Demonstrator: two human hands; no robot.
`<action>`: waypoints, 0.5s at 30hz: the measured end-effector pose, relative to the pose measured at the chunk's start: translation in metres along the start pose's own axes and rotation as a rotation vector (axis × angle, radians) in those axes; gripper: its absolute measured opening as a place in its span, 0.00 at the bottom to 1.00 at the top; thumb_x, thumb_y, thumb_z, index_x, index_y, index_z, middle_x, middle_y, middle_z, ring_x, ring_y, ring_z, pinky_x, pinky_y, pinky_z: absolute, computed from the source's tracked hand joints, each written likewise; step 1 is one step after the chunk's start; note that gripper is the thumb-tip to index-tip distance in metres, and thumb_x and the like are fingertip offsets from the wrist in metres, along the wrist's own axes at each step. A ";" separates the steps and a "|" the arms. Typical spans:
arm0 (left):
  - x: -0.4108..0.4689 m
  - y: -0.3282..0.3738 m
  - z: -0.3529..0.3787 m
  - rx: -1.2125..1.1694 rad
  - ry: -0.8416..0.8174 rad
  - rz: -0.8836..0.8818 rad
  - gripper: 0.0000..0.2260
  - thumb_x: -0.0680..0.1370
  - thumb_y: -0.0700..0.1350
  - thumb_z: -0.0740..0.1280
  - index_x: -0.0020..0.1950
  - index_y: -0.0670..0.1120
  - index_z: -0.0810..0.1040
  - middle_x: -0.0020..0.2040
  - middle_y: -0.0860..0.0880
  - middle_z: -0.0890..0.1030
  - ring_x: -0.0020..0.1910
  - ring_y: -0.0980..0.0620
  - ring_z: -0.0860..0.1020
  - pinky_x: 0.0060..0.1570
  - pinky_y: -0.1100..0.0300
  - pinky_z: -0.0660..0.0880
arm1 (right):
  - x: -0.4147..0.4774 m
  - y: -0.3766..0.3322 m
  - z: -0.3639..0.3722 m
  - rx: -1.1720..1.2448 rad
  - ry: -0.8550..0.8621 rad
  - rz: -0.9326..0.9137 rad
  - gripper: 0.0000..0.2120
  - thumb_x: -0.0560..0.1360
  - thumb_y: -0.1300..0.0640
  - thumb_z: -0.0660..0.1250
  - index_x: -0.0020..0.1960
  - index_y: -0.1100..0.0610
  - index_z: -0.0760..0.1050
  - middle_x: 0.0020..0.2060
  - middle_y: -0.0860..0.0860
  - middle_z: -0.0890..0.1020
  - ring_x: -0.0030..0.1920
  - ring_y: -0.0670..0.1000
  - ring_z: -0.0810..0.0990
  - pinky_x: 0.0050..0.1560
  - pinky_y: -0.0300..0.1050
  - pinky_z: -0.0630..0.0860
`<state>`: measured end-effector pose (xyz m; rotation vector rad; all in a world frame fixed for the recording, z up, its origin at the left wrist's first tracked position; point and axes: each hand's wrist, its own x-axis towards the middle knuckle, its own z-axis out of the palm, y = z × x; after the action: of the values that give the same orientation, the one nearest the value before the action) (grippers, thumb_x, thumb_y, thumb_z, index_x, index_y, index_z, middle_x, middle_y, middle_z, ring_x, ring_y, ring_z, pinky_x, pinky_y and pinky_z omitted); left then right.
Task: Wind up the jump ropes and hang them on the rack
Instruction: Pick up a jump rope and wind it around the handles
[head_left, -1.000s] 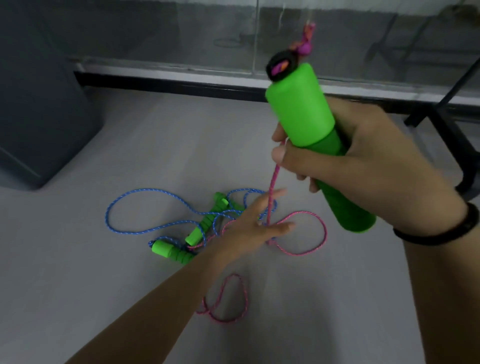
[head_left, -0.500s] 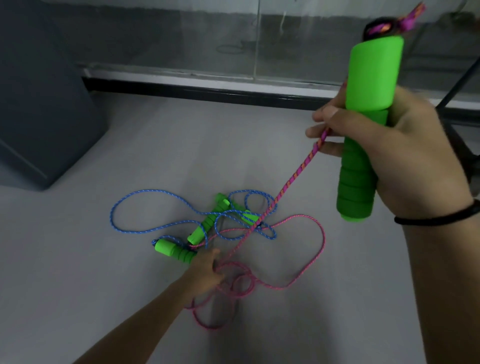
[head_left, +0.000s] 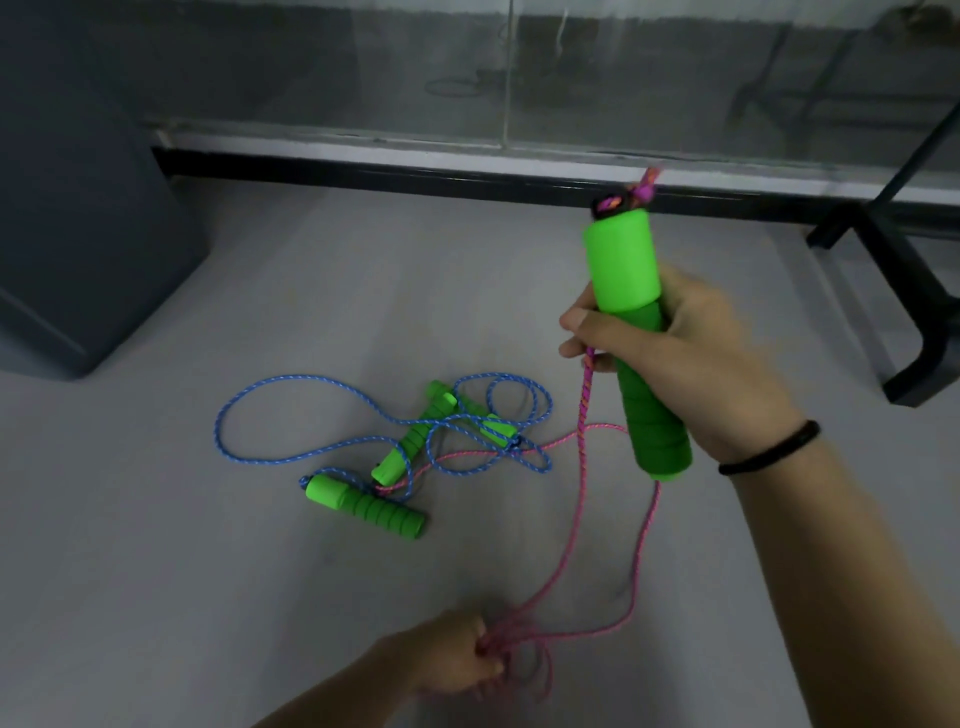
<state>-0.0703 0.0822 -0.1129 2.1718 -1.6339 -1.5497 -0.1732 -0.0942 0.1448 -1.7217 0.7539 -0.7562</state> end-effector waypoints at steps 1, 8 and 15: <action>0.003 -0.001 0.012 0.081 0.049 0.049 0.16 0.79 0.48 0.62 0.54 0.35 0.75 0.54 0.35 0.78 0.44 0.53 0.79 0.44 0.67 0.71 | 0.001 0.005 0.005 -0.024 -0.010 0.004 0.05 0.72 0.66 0.68 0.46 0.65 0.74 0.35 0.55 0.79 0.36 0.56 0.82 0.36 0.42 0.76; -0.016 0.009 0.006 0.247 0.034 0.002 0.14 0.78 0.50 0.58 0.63 0.52 0.72 0.61 0.49 0.75 0.58 0.52 0.75 0.55 0.65 0.69 | 0.001 0.013 0.017 -0.062 -0.058 -0.043 0.04 0.71 0.65 0.69 0.44 0.65 0.75 0.34 0.58 0.81 0.41 0.64 0.80 0.41 0.53 0.77; 0.024 -0.025 -0.101 -0.033 0.592 -0.112 0.16 0.72 0.34 0.63 0.60 0.40 0.74 0.58 0.40 0.76 0.60 0.41 0.75 0.57 0.56 0.68 | 0.005 0.000 0.007 0.035 0.052 -0.099 0.05 0.71 0.67 0.68 0.47 0.66 0.75 0.36 0.54 0.80 0.36 0.51 0.82 0.38 0.40 0.77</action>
<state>0.0170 0.0246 -0.0905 2.4116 -1.2997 -0.8059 -0.1646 -0.0938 0.1435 -1.7236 0.6903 -0.8797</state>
